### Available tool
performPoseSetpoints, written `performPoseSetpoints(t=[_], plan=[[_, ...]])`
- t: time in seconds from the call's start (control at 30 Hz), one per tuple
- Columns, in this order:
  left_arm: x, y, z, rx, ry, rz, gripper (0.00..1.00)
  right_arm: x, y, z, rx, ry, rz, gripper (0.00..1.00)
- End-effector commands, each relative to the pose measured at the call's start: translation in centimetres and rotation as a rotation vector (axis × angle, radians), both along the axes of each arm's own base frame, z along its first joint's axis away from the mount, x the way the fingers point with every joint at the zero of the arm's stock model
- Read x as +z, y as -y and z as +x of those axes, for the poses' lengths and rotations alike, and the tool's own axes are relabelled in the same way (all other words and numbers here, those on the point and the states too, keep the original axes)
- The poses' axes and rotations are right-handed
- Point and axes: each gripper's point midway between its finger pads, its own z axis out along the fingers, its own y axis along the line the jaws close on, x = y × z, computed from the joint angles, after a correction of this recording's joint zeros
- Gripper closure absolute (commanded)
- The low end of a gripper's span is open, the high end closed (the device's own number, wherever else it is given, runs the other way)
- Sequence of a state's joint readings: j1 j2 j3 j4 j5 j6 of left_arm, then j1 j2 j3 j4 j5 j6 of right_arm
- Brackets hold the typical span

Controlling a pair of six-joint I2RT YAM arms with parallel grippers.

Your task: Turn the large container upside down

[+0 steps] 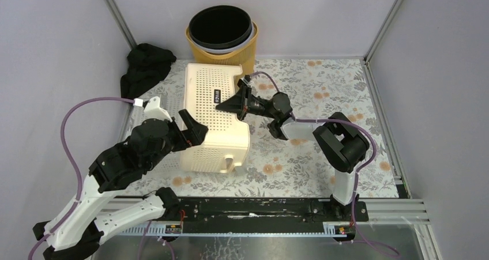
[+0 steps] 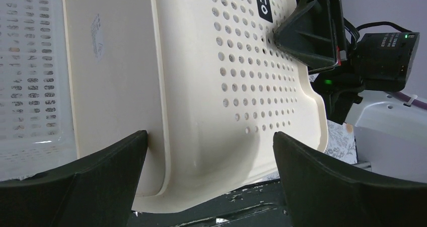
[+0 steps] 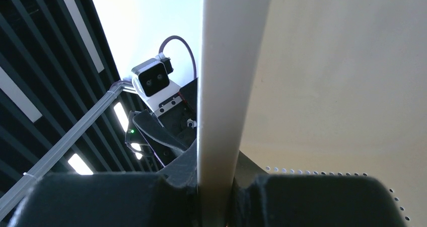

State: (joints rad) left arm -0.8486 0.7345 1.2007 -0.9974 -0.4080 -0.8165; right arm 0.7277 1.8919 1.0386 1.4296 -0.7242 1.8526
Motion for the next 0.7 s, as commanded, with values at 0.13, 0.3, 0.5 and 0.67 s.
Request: performPoseSetpoints(t=[0.13, 0.3, 0.5, 0.67], plan=[[1.8, 2.2, -0.5, -0.072, 0.003, -0.109, 0.0, 13.3, 2.1, -2.5, -0.08, 0.293, 0.421, 1.0], [2.0, 2.2, -0.6, -0.072, 0.005, -0.113, 0.0, 14.3, 1.5, -2.2, -0.09, 0.285, 0.464, 1.0], [2.3, 1.8, -0.7, -0.064, 0.009, -0.111, 0.0, 13.7, 0.7, -2.1, -0.142, 0.262, 0.474, 1.0], [2.1, 1.9, -0.6, -0.068, 0.001, -0.104, 0.0, 12.7, 0.5, -2.0, -0.16, 0.252, 0.452, 1.0]])
